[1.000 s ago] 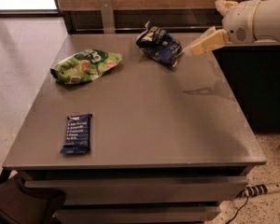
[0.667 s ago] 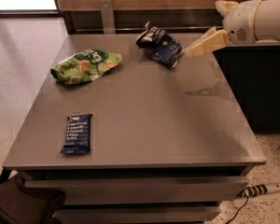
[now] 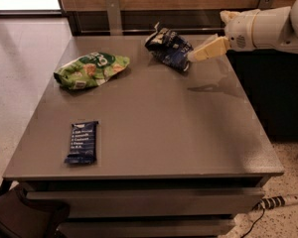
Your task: Move blue chip bag near rxbar blueberry
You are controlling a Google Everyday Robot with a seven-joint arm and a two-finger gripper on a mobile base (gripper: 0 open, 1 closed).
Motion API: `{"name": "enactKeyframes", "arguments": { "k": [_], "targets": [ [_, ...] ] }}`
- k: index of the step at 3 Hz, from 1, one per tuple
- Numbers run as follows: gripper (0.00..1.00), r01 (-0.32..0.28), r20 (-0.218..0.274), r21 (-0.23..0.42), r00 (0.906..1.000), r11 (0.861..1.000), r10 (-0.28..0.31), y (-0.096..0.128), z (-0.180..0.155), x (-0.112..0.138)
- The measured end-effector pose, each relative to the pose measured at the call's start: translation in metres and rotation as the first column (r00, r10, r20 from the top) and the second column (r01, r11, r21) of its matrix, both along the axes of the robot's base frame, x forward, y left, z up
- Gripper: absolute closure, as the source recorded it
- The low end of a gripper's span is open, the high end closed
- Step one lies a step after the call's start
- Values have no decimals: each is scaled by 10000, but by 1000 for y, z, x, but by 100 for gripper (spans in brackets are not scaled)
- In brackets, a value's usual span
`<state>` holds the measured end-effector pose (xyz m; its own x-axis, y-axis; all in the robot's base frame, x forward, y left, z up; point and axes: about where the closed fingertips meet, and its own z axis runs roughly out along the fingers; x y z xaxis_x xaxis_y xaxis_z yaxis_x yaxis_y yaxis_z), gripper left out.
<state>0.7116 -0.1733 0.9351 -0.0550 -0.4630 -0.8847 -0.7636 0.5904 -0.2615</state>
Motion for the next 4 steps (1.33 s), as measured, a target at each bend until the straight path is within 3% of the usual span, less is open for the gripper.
{"name": "enactKeyframes", "arguments": {
  "k": [1, 2, 3, 4],
  "targets": [
    [0, -20, -602, 697, 9982, 9976, 62, 12, -44, 39],
    [0, -45, -944, 1112, 9954, 9938, 150, 20, -70, 55],
    [0, -198, -1104, 1711, 9931, 9851, 391, 35, -91, 65],
    [12, -602, -863, 2487, 9927, 9667, 840, 59, -97, 76]
  ]
}}
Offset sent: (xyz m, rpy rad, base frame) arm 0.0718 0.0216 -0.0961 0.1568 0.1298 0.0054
